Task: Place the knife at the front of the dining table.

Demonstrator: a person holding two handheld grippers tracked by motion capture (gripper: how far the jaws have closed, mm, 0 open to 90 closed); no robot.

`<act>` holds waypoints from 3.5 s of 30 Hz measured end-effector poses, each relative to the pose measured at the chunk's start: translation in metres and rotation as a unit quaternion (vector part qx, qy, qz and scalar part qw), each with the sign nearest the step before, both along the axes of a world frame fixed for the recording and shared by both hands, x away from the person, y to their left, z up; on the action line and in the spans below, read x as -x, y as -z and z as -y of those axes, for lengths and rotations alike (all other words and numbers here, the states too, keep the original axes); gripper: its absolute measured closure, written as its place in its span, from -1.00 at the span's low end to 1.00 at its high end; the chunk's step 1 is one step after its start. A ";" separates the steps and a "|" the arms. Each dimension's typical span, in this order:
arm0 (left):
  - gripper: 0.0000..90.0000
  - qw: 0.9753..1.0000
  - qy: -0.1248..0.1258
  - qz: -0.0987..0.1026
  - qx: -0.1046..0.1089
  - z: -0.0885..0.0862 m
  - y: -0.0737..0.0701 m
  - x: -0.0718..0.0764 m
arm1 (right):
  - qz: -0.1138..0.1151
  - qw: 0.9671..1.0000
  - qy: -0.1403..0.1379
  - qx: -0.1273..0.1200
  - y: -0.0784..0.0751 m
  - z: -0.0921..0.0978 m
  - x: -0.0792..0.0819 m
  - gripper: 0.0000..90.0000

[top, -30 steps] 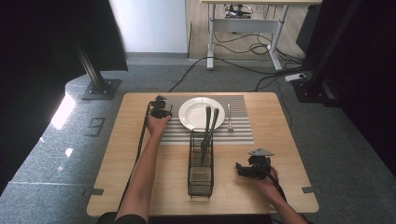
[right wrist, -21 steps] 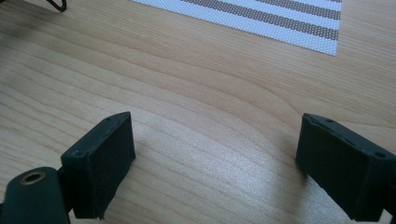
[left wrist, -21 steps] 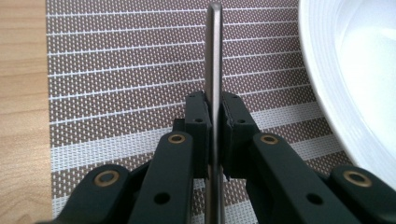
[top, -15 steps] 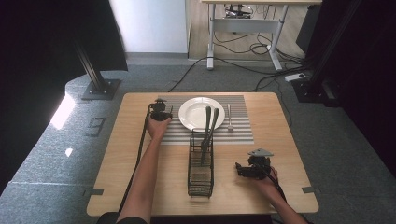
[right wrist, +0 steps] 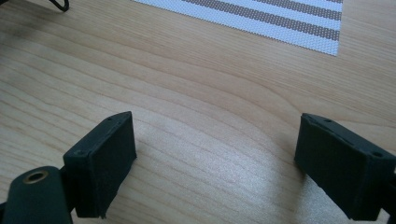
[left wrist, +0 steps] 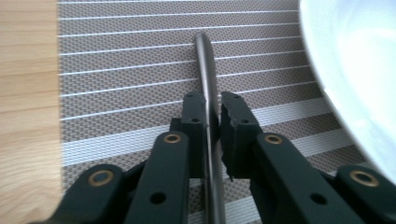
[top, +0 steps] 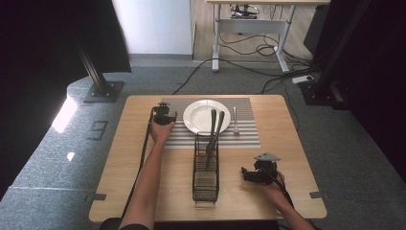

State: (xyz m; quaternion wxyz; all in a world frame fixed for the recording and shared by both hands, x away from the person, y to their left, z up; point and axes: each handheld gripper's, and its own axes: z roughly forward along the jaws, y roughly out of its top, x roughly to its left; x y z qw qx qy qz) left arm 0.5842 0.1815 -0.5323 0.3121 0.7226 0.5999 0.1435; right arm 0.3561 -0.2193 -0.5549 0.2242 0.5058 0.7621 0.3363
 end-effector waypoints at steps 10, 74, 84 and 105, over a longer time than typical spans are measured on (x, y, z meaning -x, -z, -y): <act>0.64 1.000 0.003 0.004 0.001 -0.002 0.000 0.001 | -0.001 1.000 0.001 -0.001 0.000 0.000 0.000 -0.72; 0.76 1.000 -0.008 0.014 -0.022 0.004 0.001 0.003 | -0.003 1.000 -0.006 -0.003 0.000 -0.002 0.000 -0.73; 0.22 0.999 0.019 0.025 -0.038 0.003 -0.003 0.021 | -0.002 1.000 -0.006 -0.002 0.000 -0.002 0.001 -0.72; 0.27 0.996 0.062 0.011 -0.068 0.007 -0.002 0.063 | -0.001 1.000 -0.008 -0.001 0.000 -0.003 0.002 -0.72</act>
